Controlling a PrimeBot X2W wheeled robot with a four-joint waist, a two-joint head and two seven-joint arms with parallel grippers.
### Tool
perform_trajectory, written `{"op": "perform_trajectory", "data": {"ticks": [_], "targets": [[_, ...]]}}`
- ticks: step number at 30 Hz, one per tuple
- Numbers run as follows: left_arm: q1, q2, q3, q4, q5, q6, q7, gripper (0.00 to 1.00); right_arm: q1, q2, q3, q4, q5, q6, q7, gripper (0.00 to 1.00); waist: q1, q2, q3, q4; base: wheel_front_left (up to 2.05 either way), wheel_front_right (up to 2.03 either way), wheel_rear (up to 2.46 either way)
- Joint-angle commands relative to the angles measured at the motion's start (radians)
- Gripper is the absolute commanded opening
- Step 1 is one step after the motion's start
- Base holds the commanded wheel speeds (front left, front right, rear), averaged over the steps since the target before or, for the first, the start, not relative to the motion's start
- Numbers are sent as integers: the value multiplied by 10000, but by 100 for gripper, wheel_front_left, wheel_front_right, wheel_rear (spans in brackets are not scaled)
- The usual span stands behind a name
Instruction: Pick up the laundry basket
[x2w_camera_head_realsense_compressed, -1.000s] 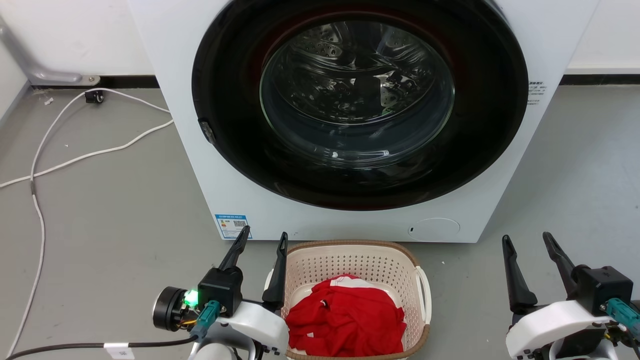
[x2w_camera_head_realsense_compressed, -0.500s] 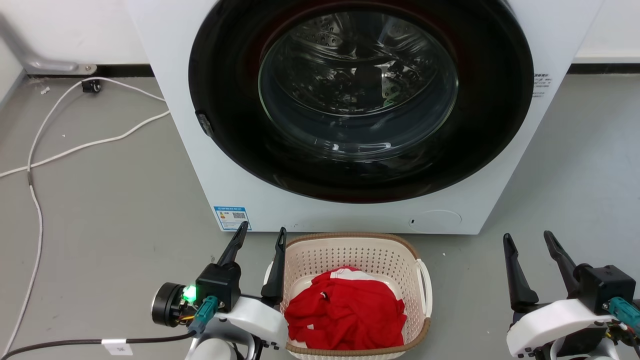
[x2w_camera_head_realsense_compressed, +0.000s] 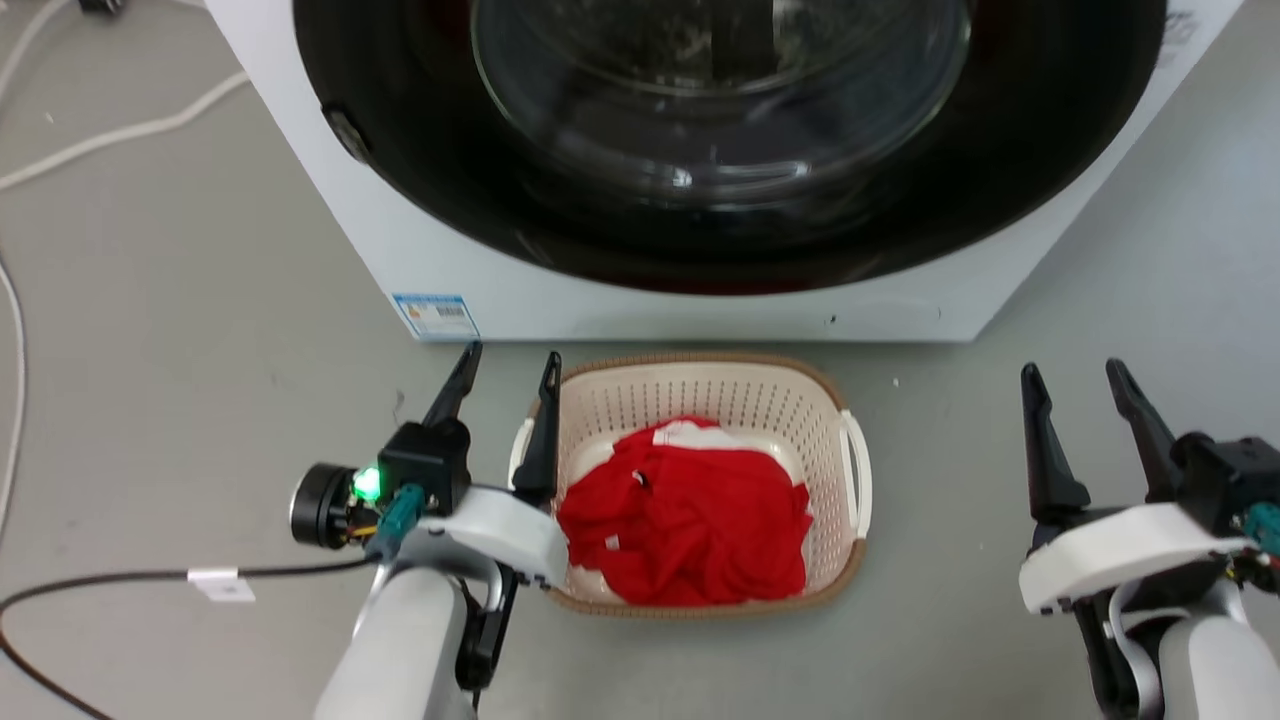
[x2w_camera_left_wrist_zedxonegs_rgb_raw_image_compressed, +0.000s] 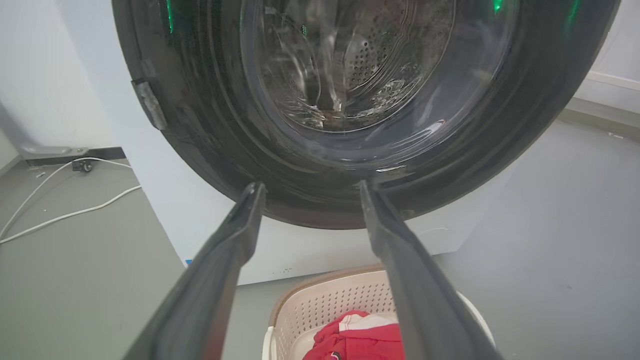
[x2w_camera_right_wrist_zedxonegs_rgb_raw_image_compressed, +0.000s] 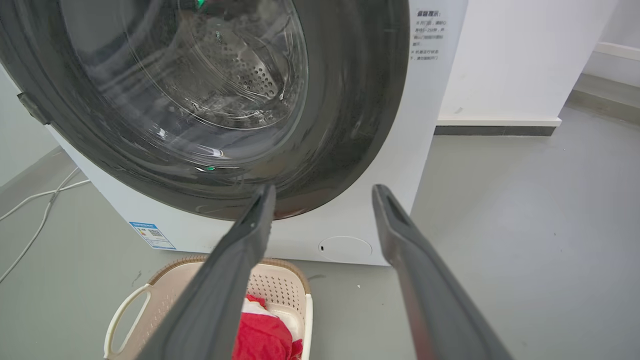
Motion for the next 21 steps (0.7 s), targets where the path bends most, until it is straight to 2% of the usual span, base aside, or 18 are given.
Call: {"op": "perform_trajectory", "data": {"ticks": [1,6,13,21], "targets": [[-541,40,99,383,-48,-86,-23,100,-494,21,-5,188,119,-3,-80,100,-1,0,1282,-131,0,0,0],[-1721,266,269,1607,-180,-329,5,100,-1491,21,54,991,148,-3,-308,100,-1,0,2498,-284,0,0,0],[-3207,590,422,3442,-592,-757,626,100,-2864,18,300,2650,385,-3,-445,100,-1,0,4036,-404,0,0,0],[-4416,880,456,5000,-1123,-1066,1282,100,-4341,-11,556,4781,671,-3,-502,100,-1,0,5132,-441,0,0,0]]}}
